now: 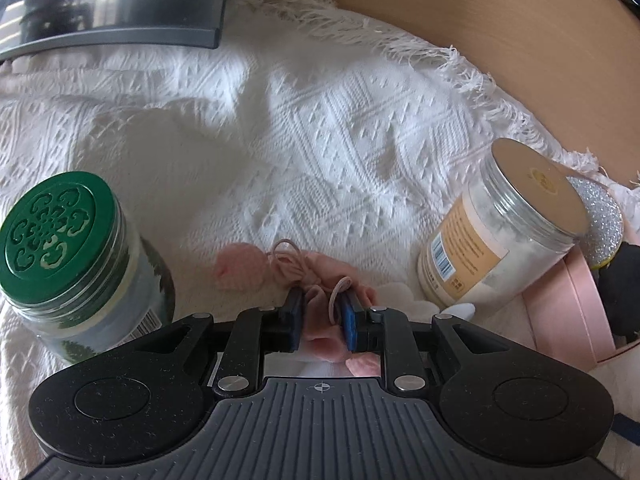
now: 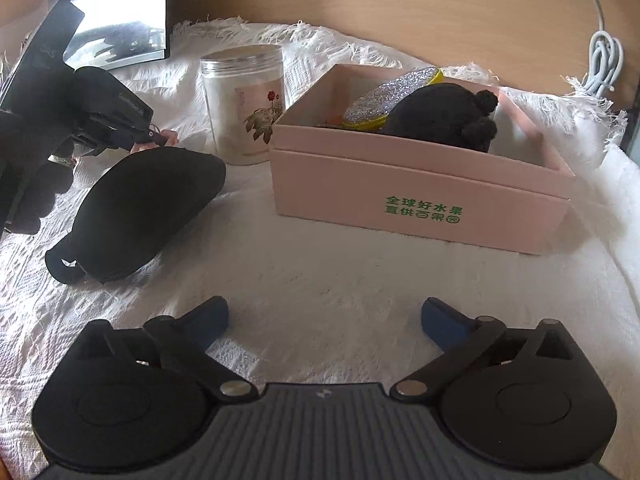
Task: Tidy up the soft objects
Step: 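Grasp the black round mesh pad by its strap with the right tool while left tool holds the ribbon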
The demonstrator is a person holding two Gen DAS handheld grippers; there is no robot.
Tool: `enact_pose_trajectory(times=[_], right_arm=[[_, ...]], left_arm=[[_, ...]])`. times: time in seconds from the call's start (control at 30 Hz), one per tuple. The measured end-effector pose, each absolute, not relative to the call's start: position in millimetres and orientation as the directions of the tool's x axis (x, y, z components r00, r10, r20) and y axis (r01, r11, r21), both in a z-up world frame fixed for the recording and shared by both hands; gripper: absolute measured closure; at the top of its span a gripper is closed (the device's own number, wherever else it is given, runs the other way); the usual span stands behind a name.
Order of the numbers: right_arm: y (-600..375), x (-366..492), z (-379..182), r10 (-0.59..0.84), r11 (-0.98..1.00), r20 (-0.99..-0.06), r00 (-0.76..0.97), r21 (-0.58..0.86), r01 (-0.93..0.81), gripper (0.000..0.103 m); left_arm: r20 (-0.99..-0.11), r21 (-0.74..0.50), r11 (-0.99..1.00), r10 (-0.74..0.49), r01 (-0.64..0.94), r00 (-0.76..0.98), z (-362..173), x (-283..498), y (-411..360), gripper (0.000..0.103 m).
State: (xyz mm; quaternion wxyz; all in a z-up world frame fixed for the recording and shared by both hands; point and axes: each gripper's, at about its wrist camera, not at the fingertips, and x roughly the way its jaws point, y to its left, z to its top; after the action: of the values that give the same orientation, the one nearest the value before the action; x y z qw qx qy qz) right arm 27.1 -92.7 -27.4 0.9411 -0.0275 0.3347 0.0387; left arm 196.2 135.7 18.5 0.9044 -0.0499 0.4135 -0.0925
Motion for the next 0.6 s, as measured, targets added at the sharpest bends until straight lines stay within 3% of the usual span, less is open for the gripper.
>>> enact_pose_trajectory(times=[0.23, 0.4, 0.6], right_arm=[[-93, 26, -28, 0.051, 0.996, -0.629, 0.775, -0.029, -0.089, 0.000], [-94, 28, -27, 0.057, 0.995, -0.634, 0.771, -0.029, -0.097, 0.000], [-96, 30, -27, 0.071, 0.992, -0.636, 0.768, -0.035, -0.122, 0.000]], left_arm=[[-0.712, -0.194, 0.970, -0.241, 0.144, 0.660, 17, 194, 143, 0.081], [-0.718, -0.228, 0.966, -0.250, 0.120, 0.650, 20, 195, 149, 0.089], [-0.671, -0.233, 0.961, -0.271, 0.150, 0.691, 36, 175, 154, 0.091]])
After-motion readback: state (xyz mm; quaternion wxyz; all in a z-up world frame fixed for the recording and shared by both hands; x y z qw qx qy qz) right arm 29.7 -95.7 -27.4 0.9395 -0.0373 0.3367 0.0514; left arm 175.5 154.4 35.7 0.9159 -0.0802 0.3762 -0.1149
